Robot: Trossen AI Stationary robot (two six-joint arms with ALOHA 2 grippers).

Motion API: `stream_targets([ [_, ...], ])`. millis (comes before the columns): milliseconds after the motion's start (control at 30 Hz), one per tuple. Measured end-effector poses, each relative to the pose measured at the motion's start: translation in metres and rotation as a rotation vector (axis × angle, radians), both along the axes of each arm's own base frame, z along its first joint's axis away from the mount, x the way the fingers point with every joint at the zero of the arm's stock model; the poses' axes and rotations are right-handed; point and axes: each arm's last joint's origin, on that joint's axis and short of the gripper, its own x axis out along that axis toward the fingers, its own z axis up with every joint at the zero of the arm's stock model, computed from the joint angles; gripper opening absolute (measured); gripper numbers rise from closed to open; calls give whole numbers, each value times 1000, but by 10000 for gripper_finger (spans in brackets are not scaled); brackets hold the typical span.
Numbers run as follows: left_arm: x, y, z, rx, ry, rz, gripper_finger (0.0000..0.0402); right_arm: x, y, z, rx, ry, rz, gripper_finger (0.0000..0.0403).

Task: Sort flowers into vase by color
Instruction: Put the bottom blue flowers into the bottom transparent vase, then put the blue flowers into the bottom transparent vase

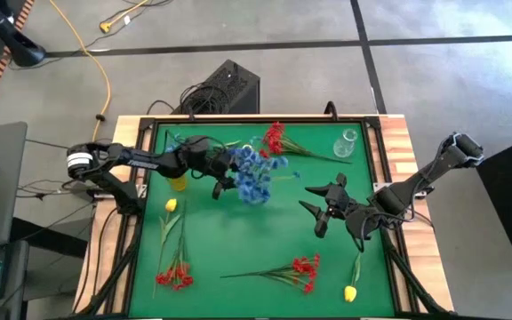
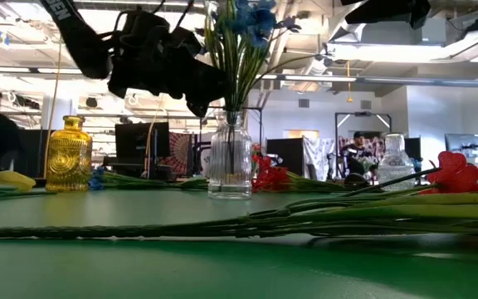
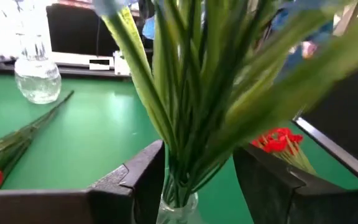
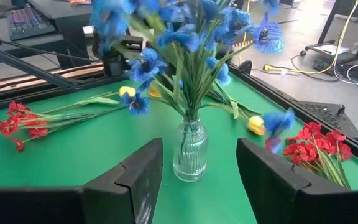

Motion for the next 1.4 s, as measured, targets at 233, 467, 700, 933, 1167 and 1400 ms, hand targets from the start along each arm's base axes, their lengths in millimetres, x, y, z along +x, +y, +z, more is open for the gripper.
stream_targets([
  [233,11,5,8,64,204,-33,179,0,0,0,-2,7,9,230],
  [467,13,7,23,179,452,-75,179,0,1,0,-12,20,31,230],
  [700,7,7,38,247,642,-81,179,0,1,-1,-20,25,34,230],
  [933,-8,4,56,247,792,47,179,0,1,-1,-20,25,34,230],
  [1167,-35,-11,94,294,713,136,179,-1,0,-2,-34,45,35,230],
  [1400,-63,-22,128,280,576,206,179,-1,0,-2,-30,43,35,230],
])
